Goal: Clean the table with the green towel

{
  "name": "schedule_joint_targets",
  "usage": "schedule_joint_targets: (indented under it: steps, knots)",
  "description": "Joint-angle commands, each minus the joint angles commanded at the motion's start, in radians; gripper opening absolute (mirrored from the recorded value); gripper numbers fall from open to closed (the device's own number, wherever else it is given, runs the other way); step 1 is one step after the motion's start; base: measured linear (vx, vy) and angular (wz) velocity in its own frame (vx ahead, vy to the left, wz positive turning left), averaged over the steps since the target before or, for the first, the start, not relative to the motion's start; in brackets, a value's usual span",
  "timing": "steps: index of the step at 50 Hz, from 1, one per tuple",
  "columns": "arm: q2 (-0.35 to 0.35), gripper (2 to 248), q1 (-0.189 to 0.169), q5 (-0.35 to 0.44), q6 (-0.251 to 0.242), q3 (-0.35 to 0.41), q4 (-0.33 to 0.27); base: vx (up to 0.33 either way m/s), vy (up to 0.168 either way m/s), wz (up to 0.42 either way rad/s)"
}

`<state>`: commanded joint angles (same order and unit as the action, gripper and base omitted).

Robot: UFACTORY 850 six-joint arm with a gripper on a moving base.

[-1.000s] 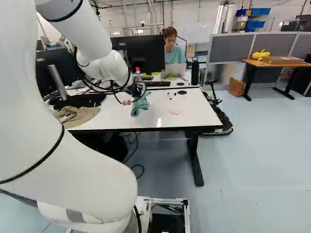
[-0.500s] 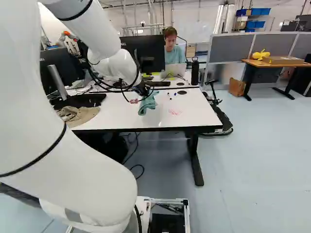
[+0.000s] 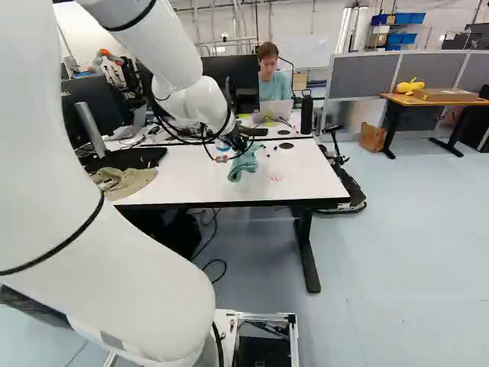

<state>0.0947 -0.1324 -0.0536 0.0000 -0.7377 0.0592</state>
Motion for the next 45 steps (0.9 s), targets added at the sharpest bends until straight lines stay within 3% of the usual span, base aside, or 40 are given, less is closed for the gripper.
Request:
schedule_joint_targets:
  steps: [28, 45]
  knots:
    - [-0.061, 32, -0.091, 0.000, 0.000, -0.059, 0.000, 0.000, 0.000, 0.000]
    - [-0.068, 32, -0.094, 0.000, 0.000, -0.060, 0.000, 0.000, 0.000, 0.000]
